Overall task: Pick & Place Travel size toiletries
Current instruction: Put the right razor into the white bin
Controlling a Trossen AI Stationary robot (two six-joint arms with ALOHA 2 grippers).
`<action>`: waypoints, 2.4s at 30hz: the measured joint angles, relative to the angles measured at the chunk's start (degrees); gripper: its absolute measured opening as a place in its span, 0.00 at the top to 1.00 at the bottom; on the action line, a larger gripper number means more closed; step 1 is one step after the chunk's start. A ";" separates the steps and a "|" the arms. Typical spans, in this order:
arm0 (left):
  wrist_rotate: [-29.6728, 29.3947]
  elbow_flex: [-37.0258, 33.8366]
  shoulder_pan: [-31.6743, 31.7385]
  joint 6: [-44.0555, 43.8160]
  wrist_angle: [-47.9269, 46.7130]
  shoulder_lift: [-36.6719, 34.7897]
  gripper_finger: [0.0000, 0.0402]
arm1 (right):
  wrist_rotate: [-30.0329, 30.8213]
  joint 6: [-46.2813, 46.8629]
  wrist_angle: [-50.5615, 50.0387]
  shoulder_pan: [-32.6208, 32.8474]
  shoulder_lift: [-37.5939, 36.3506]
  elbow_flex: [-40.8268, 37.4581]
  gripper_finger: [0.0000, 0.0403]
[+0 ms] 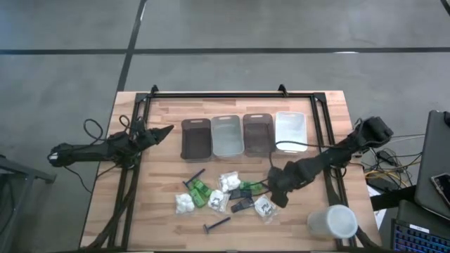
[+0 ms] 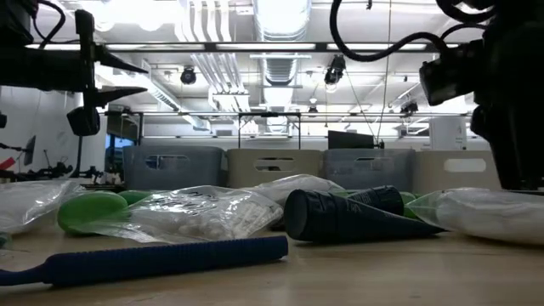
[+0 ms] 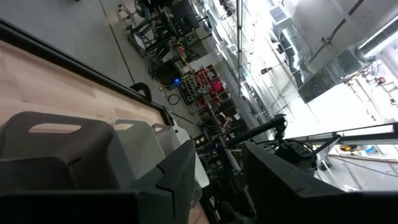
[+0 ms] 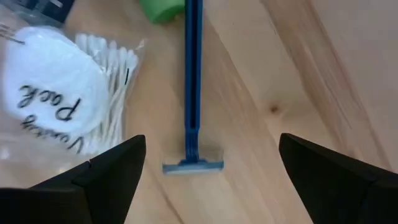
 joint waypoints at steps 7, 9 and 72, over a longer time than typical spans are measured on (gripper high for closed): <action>-0.01 0.00 0.00 0.00 -0.28 0.00 0.66 | 1.93 -3.32 -0.24 -0.02 9.85 4.14 0.11; -0.01 0.00 0.00 0.00 -0.32 0.00 0.66 | 2.42 -3.56 -0.71 0.00 11.91 5.34 0.14; 0.04 0.00 -0.02 0.00 -2.18 0.09 0.66 | 24.87 34.22 -5.99 8.44 -18.38 -4.58 0.94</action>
